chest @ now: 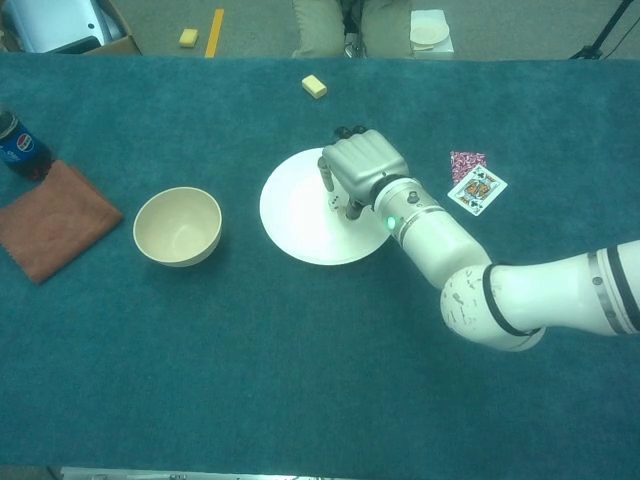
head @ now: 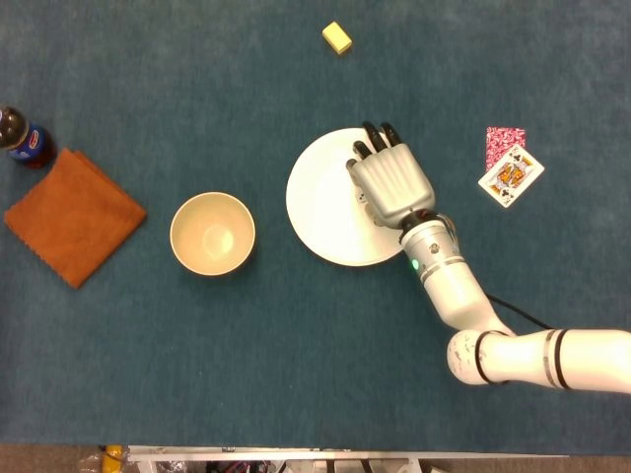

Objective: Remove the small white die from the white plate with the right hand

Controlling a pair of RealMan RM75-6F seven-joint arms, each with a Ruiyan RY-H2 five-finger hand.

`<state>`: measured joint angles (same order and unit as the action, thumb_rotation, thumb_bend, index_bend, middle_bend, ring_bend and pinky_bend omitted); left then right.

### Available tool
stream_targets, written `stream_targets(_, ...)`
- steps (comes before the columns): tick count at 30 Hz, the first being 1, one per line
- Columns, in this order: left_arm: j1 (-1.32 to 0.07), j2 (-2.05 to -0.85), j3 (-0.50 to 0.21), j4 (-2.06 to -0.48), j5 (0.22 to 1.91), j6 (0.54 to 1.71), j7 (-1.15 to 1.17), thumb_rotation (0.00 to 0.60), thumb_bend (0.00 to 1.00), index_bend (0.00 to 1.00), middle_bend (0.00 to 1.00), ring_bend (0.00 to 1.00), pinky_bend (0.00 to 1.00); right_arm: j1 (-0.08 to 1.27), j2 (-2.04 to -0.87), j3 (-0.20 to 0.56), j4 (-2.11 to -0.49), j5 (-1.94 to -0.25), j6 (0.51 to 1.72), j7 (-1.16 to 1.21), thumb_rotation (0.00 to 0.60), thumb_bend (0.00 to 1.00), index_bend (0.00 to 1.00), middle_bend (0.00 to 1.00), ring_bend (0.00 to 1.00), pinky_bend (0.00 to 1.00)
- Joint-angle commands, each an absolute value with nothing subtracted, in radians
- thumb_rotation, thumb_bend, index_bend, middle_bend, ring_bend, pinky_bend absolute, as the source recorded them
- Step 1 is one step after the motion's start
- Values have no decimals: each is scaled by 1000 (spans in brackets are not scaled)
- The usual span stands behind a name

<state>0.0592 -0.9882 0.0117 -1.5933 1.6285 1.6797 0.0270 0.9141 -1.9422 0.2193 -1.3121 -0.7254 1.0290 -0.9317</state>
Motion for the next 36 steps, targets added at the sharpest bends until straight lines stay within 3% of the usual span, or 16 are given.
stream_targets(1,60,-988,12,-1592,1629,1680,26,600,336,60,88,27,72,917,-1949,218,-1303,-723,1028,-930,600,238,468,268,42,104)
stream_targets(22,65,-993,12,-1575,1638,1691,14,600,337,60,88,27,72,921,-1956,217,-1288,-744,1036,-905,600,290,576,292,57,104)
stream_targets(36,70,-1001,11,-1571,1619,1683,9,600,337,60,88,27,72,795,-1676,200,-1638,-868,1160,-779,600,290,576,292,57,104)
